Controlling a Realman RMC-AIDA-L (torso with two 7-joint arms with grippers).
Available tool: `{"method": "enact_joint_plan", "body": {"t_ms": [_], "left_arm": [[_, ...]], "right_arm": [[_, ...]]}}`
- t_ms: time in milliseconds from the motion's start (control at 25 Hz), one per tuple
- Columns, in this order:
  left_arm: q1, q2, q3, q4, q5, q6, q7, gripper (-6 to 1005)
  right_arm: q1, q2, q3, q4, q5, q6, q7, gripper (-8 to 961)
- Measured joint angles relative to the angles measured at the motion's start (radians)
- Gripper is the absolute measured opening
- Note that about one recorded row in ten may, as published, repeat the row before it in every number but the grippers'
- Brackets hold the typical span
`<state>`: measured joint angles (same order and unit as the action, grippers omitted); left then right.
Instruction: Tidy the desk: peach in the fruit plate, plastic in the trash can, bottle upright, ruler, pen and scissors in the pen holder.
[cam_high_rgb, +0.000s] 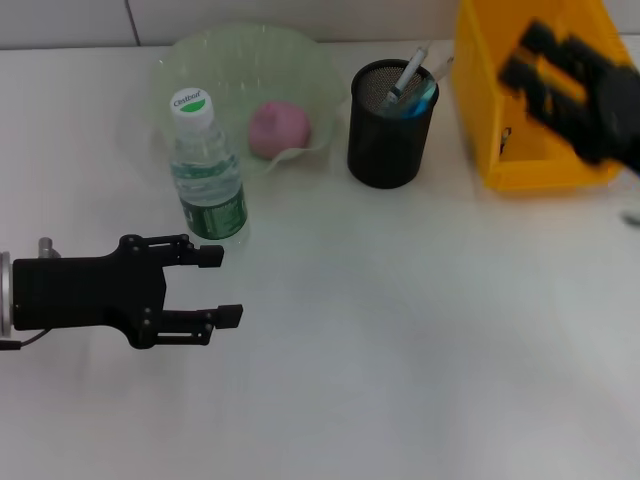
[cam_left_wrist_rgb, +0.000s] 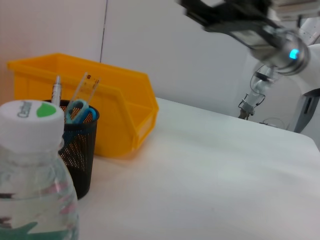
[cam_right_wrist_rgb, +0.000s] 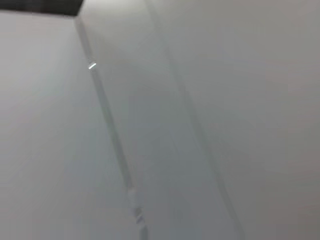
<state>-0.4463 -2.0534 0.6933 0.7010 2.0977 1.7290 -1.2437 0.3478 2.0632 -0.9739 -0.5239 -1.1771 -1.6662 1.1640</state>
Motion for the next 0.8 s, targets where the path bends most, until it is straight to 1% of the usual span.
{"method": "enact_joint_plan", "body": {"t_ms": [40,160,240,360,480,600,800], "left_arm": [[0.0,0.0,0.0,0.0,0.001,0.0,0.0,774],[-0.001,0.0,0.003,0.0,0.003,0.003,-0.001,774],[-0.002,0.0,0.007,0.0,0.005,0.006,-0.007,774],[0.001,0.004,0.01,0.0,0.006,0.017,-0.012,774],[0.011,0.007,0.007,0.0,0.007,0.032,-0.013,773],[0.017,0.013,0.004,-0.007,0.005,0.042,-0.011,773],[0.018,0.014,0.005,-0.012,0.004,0.067,-0.006,773]], "right_arm": [[-0.027,-0.006,0.006,-0.022,-0.048,-0.038,0.003,461],[-0.09,-0.038,0.054,-0.042,-0.243,-0.189,-0.01,568],[-0.107,-0.047,0.111,-0.041,-0.402,-0.269,-0.028,640],[-0.122,-0.04,0.189,-0.04,-0.604,-0.33,-0.057,770],[-0.14,-0.024,0.217,-0.037,-0.683,-0.336,-0.102,770],[-0.149,-0.013,0.219,-0.028,-0.696,-0.338,-0.15,770],[-0.149,-0.009,0.212,-0.022,-0.7,-0.331,-0.162,770]]}}
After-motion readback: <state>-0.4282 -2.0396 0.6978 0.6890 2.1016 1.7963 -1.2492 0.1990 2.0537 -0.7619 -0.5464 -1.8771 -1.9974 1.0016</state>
